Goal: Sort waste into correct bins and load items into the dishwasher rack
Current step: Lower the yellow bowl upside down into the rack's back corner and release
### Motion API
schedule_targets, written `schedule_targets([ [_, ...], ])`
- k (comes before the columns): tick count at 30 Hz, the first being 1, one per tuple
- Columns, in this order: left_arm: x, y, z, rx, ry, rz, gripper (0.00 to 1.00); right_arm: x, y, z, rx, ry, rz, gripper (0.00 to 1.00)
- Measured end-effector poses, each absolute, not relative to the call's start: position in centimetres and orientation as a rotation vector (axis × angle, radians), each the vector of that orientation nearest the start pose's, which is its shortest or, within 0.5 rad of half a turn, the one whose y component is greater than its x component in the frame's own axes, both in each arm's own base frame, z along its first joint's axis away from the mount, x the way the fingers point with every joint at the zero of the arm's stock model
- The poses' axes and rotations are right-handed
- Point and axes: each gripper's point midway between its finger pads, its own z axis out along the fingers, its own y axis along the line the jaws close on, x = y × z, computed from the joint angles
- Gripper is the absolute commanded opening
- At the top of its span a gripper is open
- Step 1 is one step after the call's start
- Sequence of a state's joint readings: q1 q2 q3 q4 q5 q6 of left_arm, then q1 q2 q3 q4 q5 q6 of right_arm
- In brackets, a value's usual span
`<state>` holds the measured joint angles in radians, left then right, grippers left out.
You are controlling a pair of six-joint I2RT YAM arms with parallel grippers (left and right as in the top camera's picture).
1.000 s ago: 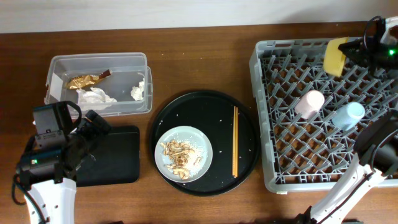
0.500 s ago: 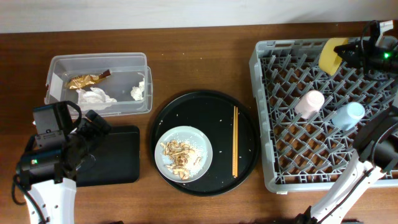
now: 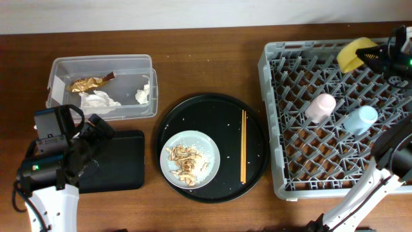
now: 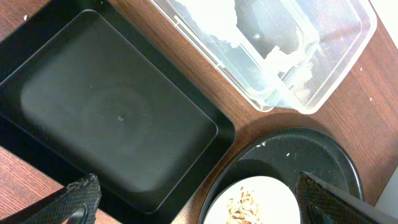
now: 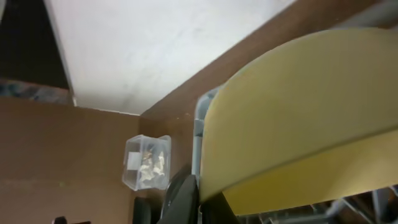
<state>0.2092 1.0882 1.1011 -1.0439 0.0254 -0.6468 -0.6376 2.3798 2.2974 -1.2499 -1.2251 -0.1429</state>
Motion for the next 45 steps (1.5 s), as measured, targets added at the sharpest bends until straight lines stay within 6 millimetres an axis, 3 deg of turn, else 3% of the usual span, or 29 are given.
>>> schedule_targets([
  [5,26.3,5.1,20.0,-1.076,2.382,-0.189,0.99,50.6,-13.8,21.1,0.214,2.116,1.285,0.04],
  [9,26.3,5.1,20.0,-1.076,2.382,-0.189,0.99,51.2,-13.1,19.4,0.207,2.215,1.181,0.04],
  [15,26.3,5.1,20.0,-1.076,2.382,-0.189,0.99,50.6,-14.6,17.2,0.283,2.335,1.050,0.04],
  [20,26.3,5.1,20.0,-1.076,2.382,-0.189,0.99,49.5,-15.5,16.7,0.366,2.367,1.061,0.04],
  [23,26.3,5.1,20.0,-1.076,2.382,-0.189,0.99,48.0,-17.6,16.2,0.463,2.386,1.050,0.04],
  [25,26.3,5.1,20.0,-1.076,2.382,-0.189,0.99,46.5,-19.7,15.7,0.590,2.398,1.038,0.18],
  [28,26.3,5.1,20.0,-1.077,2.382,-0.189,0.99,45.1,-21.0,14.7,0.724,2.453,0.996,0.33],
  [29,26.3,5.1,20.0,-1.076,2.382,-0.189,0.99,44.8,-21.1,14.5,0.759,2.467,0.980,0.33],
  [31,26.3,5.1,20.0,-1.076,2.382,-0.189,1.00,44.3,-21.2,15.2,0.812,2.481,0.950,0.33],
  [33,26.3,5.1,20.0,-1.076,2.382,-0.189,0.99,44.0,-21.2,17.3,0.819,2.462,0.911,0.33],
  [36,26.3,5.1,20.0,-1.076,2.382,-0.189,0.99,43.1,-20.6,23.2,0.768,2.391,0.823,0.33],
  [37,26.3,5.1,20.0,-1.076,2.382,-0.189,0.99,42.9,-20.4,24.9,0.740,2.365,0.793,0.26],
  [38,26.3,5.1,20.0,-1.076,2.382,-0.189,0.99,42.6,-20.4,26.9,0.713,2.334,0.741,0.10],
  [39,26.3,5.1,20.0,-1.076,2.382,-0.189,0.99,42.4,-20.8,27.9,0.720,2.318,0.683,0.05],
  [42,26.3,5.1,20.0,-1.076,2.381,-0.189,0.99,42.9,-23.5,27.4,0.805,2.314,0.480,0.04],
  [45,26.3,5.1,20.0,-1.076,2.381,-0.189,0.99,47.0,-25.3,25.1,0.786,2.284,0.360,0.05],
])
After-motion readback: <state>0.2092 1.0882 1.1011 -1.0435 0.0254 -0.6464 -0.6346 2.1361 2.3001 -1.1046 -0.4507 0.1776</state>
